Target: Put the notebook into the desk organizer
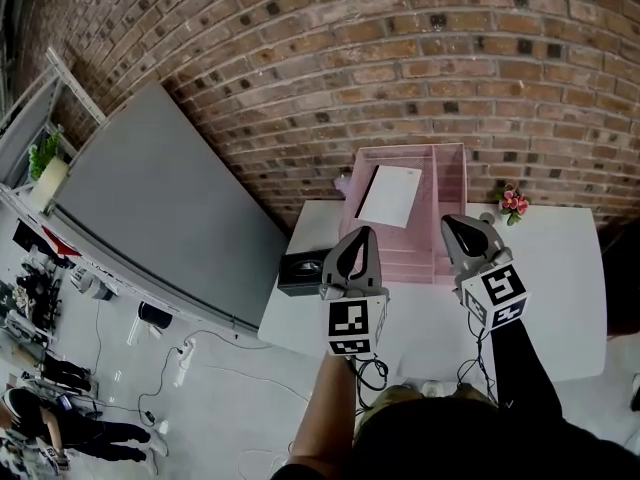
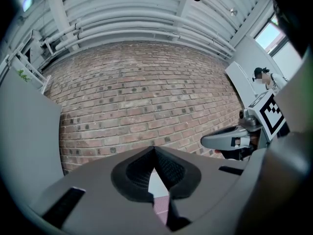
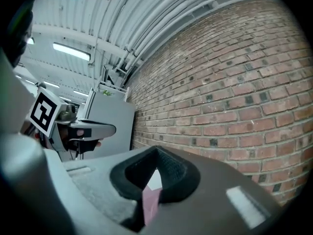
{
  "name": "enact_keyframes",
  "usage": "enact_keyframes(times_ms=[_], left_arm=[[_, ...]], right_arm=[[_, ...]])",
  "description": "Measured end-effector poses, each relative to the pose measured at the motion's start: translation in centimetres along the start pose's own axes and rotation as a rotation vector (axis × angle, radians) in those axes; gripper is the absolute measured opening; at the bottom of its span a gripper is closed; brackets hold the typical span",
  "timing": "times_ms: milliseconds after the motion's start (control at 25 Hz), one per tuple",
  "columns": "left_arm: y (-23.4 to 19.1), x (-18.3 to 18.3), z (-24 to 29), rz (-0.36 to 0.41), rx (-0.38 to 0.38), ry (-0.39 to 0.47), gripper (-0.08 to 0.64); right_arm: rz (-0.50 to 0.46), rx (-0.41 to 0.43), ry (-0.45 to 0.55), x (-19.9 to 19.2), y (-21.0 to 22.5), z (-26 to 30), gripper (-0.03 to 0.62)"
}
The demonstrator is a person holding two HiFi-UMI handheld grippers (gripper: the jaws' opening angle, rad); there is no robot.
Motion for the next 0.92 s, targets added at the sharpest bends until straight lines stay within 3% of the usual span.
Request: enact_keyframes(times_ms=[920], left_arm=[[-0.6, -0.7, -0.7, -0.027, 0.006, -0.007, 0.006]], right_arm=[[-0.038, 0.011, -0.024, -0.4, -1.5, 0.4, -0.001]])
Point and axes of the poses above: the fingertips, and each gripper's own axes: z forward along the fingers, y to its right, x out of its top, the point moved 7 cm from there along -z, backward along the fingers, and after that the axes turned 12 degrees about z, right-handed, at the moved point
